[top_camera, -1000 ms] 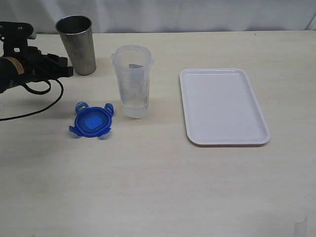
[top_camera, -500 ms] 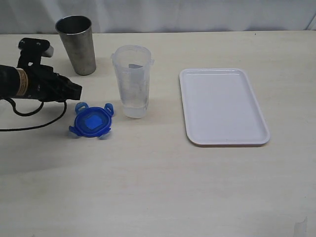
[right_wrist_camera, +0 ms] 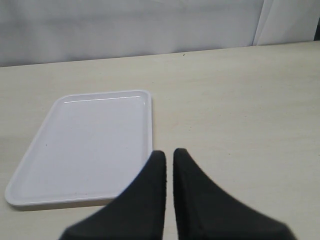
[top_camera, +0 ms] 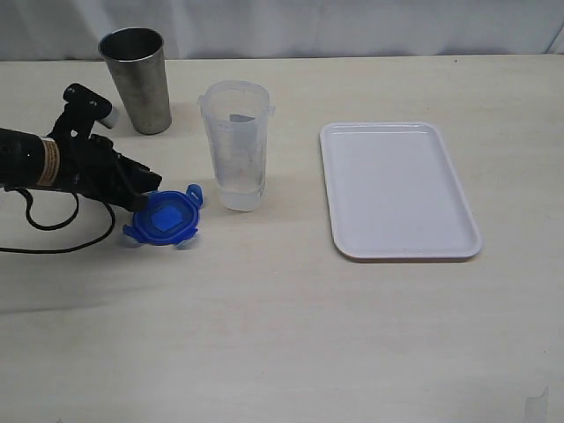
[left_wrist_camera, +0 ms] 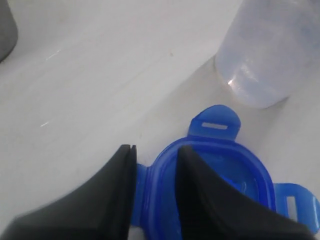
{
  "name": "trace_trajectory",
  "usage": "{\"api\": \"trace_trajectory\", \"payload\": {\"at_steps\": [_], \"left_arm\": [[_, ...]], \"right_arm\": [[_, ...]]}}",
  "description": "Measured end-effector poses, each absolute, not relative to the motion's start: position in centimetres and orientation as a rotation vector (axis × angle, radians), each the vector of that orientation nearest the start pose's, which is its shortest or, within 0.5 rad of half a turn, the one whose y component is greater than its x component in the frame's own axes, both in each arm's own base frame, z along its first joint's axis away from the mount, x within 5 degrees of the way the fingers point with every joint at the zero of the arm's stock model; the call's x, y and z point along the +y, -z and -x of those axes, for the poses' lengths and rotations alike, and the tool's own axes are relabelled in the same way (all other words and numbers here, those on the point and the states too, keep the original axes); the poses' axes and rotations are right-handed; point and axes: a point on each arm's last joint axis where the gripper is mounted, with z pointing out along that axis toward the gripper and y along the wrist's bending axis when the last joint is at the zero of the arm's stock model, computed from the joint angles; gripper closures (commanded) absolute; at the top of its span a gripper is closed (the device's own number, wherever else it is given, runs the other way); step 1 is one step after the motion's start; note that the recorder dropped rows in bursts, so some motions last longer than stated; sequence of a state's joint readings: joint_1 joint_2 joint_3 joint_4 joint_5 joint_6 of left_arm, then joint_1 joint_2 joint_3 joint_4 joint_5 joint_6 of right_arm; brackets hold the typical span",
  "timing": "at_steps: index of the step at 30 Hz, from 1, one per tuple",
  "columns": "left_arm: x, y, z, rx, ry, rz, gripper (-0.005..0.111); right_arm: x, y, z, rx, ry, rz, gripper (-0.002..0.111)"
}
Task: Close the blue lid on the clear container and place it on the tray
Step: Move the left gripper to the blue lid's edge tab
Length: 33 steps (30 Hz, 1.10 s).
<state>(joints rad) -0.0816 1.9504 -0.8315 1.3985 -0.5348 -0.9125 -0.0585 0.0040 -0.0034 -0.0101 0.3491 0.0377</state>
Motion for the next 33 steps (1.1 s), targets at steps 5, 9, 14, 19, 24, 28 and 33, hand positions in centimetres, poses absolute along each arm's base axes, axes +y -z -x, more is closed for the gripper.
{"api": "trace_trajectory", "payload": {"at_steps": [5, 9, 14, 19, 24, 28, 33], "left_arm": [[-7.3, -10.4, -33.1, 2.230, 0.472, -0.847, 0.080], [-6.8, -10.1, -33.2, 2.262, 0.412, -0.839, 0.080], [-6.9, -10.1, -33.2, 2.259, 0.423, -0.840, 0.080], [-7.0, -9.1, -33.1, 2.282, 0.450, -0.841, 0.080], [-7.1, -8.9, -33.0, 2.282, 0.461, -0.842, 0.080], [-7.1, -8.8, -33.0, 2.281, 0.477, -0.829, 0.080], [-7.3, -9.2, -33.5, 2.261, 0.491, -0.807, 0.080]], "right_arm": [[-0.3, -18.3, -5.3, 1.831, 0.024, -0.082, 0.103], [-0.3, -18.3, -5.3, 1.831, 0.024, -0.082, 0.103], [-0.3, -18.3, -5.3, 1.831, 0.024, -0.082, 0.103], [-0.3, -18.3, -5.3, 1.831, 0.024, -0.082, 0.103], [-0.3, -18.3, -5.3, 1.831, 0.024, -0.082, 0.103], [-0.3, -18.3, -5.3, 1.831, 0.024, -0.082, 0.103], [-0.3, -18.3, -5.3, 1.831, 0.024, -0.082, 0.103]]}}
